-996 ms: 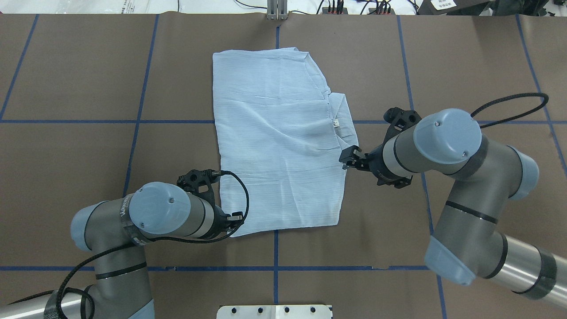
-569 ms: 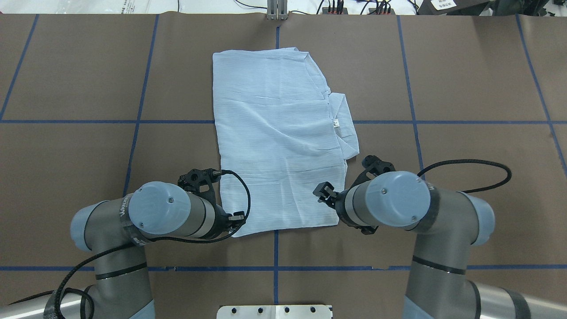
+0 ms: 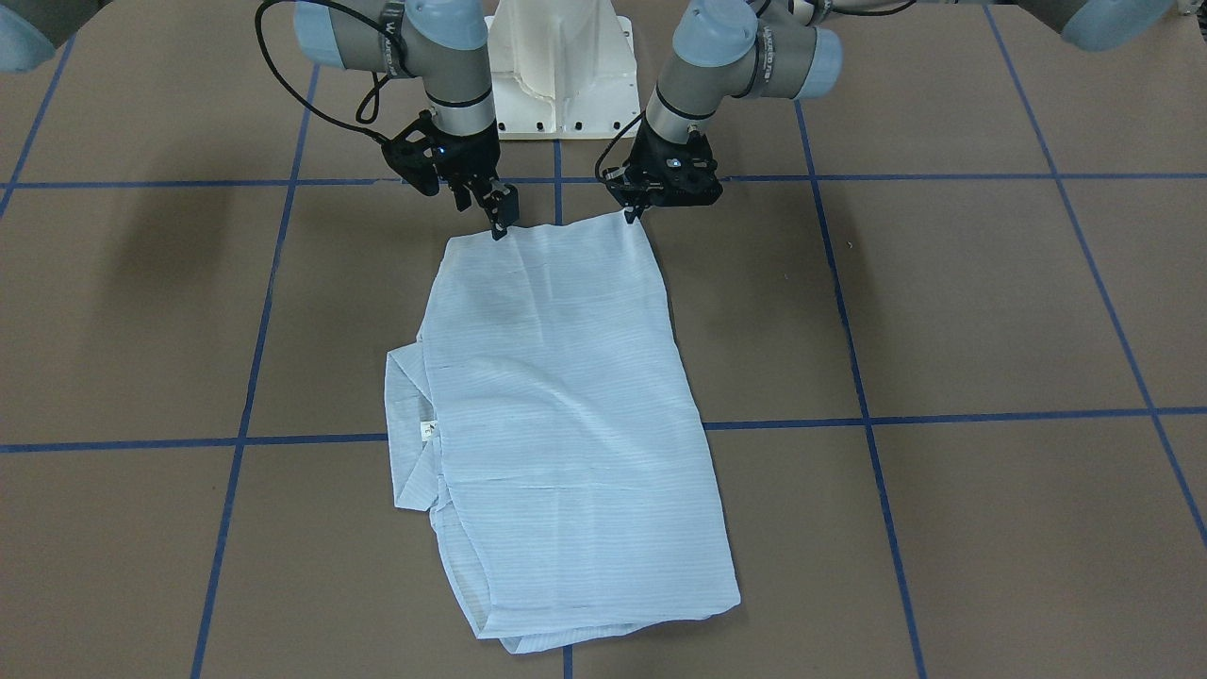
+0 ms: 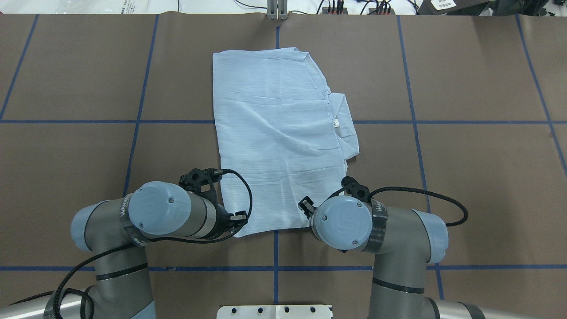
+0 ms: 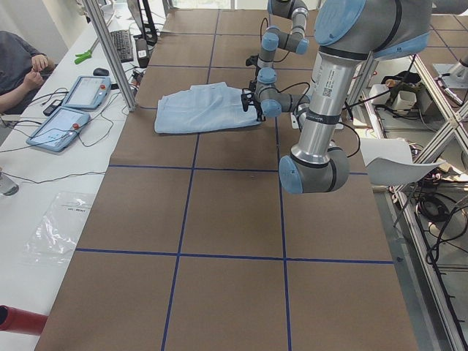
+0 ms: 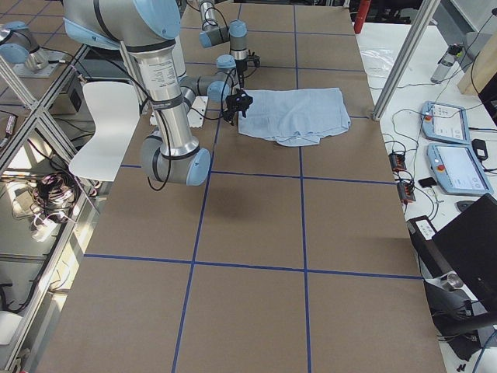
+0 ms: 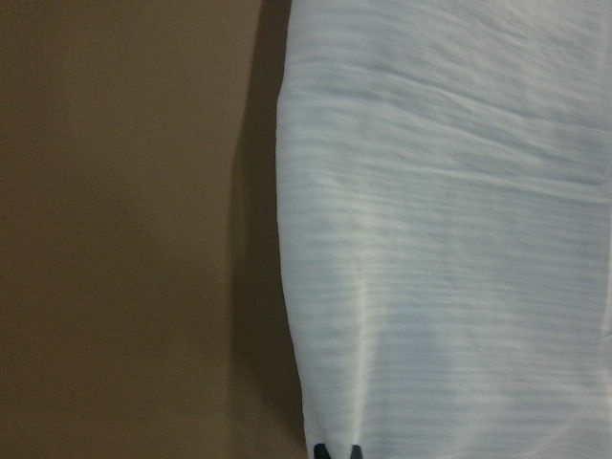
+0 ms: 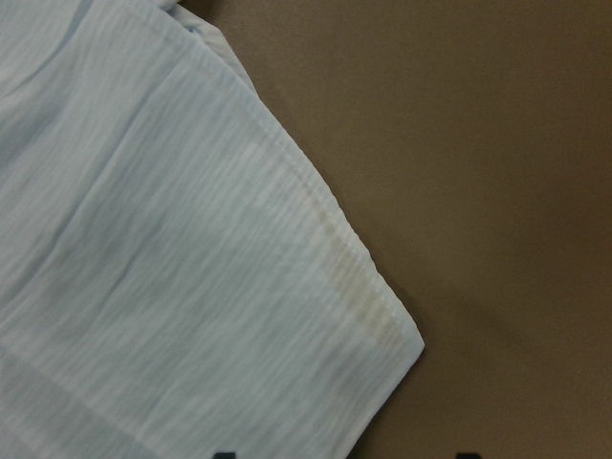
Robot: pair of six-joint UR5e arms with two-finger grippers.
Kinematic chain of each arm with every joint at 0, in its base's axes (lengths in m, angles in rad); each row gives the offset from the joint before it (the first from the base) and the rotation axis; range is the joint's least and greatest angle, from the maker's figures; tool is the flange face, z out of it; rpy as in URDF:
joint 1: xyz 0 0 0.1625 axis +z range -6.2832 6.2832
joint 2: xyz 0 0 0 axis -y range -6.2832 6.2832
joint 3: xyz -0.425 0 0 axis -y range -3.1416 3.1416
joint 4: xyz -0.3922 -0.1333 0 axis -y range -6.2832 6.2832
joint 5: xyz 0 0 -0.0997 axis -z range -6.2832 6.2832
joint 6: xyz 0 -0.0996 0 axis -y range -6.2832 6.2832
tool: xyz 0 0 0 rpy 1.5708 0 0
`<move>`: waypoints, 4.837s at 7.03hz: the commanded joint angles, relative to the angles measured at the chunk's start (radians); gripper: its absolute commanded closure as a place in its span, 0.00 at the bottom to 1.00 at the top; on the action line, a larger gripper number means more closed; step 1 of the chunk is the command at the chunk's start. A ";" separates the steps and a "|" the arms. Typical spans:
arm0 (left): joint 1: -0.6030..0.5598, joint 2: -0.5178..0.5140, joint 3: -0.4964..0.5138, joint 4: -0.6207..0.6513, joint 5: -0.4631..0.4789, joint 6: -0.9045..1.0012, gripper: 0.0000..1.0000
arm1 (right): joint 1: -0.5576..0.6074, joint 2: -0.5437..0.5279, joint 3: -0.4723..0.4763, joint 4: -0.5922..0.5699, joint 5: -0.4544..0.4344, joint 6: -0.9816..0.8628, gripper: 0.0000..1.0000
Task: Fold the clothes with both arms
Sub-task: 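Move the right gripper to the shirt's corner nearest the robot, then grasp the shirt's edge nearest the robot with both grippers, then lift the near edge with both grippers and fold it toward the far edge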
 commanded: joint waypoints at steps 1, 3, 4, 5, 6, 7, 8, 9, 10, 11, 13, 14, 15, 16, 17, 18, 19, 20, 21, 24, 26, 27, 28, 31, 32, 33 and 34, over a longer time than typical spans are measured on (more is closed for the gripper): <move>0.000 -0.001 0.000 0.000 0.001 0.000 1.00 | -0.001 0.009 -0.010 0.001 -0.028 0.035 0.22; 0.000 -0.001 0.000 0.000 0.001 0.000 1.00 | -0.001 0.008 -0.013 0.019 -0.043 0.028 0.22; 0.000 -0.001 0.000 0.000 0.001 0.001 1.00 | -0.001 0.009 -0.033 0.042 -0.057 0.025 0.22; 0.000 -0.001 0.000 0.000 -0.001 0.000 1.00 | -0.001 0.009 -0.059 0.073 -0.057 0.025 0.22; -0.001 0.000 0.000 0.000 -0.001 0.001 1.00 | -0.001 0.009 -0.072 0.088 -0.059 0.026 0.22; 0.000 0.000 0.000 0.000 -0.001 0.001 1.00 | -0.001 0.009 -0.072 0.089 -0.059 0.026 0.22; -0.001 0.002 0.000 0.000 -0.001 0.001 1.00 | -0.001 0.009 -0.072 0.089 -0.060 0.029 0.28; -0.002 0.000 0.000 0.000 0.001 0.001 1.00 | -0.001 0.009 -0.073 0.089 -0.065 0.031 0.32; -0.002 0.002 0.000 0.000 0.001 0.001 1.00 | -0.001 0.011 -0.075 0.089 -0.065 0.031 0.35; -0.002 0.002 0.000 0.000 0.001 0.001 1.00 | -0.001 0.017 -0.076 0.089 -0.066 0.034 0.54; -0.002 0.003 0.000 0.000 -0.001 0.003 1.00 | -0.001 0.024 -0.078 0.089 -0.076 0.035 0.72; 0.000 0.003 0.000 0.000 -0.001 0.003 1.00 | -0.001 0.024 -0.079 0.089 -0.080 0.035 0.86; 0.000 0.003 0.000 0.000 -0.001 0.003 1.00 | -0.001 0.024 -0.079 0.089 -0.080 0.035 0.99; -0.001 0.005 0.000 0.000 0.001 0.006 1.00 | -0.001 0.026 -0.078 0.089 -0.089 0.040 1.00; -0.002 0.003 0.000 0.000 -0.001 0.006 1.00 | -0.001 0.026 -0.078 0.090 -0.091 0.042 1.00; 0.000 0.002 0.000 0.000 -0.001 0.009 1.00 | 0.002 0.032 -0.078 0.089 -0.091 0.042 1.00; 0.000 0.002 0.000 -0.002 -0.001 0.011 1.00 | 0.004 0.032 -0.075 0.089 -0.091 0.042 1.00; -0.001 0.000 -0.008 -0.002 -0.009 0.014 1.00 | 0.004 0.032 -0.063 0.087 -0.091 0.042 1.00; -0.002 0.003 -0.035 0.000 -0.016 0.017 1.00 | 0.004 0.025 -0.029 0.075 -0.091 0.042 1.00; 0.005 0.008 -0.182 0.078 -0.048 0.014 1.00 | -0.077 0.015 0.254 -0.163 -0.088 0.043 1.00; 0.009 0.002 -0.352 0.248 -0.097 0.014 1.00 | -0.119 0.029 0.429 -0.346 -0.080 0.064 1.00; 0.008 -0.016 -0.390 0.329 -0.136 0.017 1.00 | -0.119 0.046 0.439 -0.365 -0.080 0.065 1.00; 0.003 -0.035 -0.376 0.333 -0.133 0.024 1.00 | -0.105 0.063 0.407 -0.362 -0.089 0.043 1.00; -0.131 -0.118 -0.254 0.333 -0.130 0.127 1.00 | 0.049 0.159 0.236 -0.344 -0.086 -0.079 1.00; -0.190 -0.136 -0.206 0.333 -0.127 0.164 1.00 | 0.106 0.161 0.174 -0.274 -0.082 -0.121 1.00; -0.248 -0.176 -0.137 0.333 -0.125 0.206 1.00 | 0.140 0.170 0.089 -0.196 -0.080 -0.135 1.00; -0.296 -0.206 -0.088 0.333 -0.107 0.236 1.00 | 0.175 0.191 0.044 -0.178 -0.080 -0.173 1.00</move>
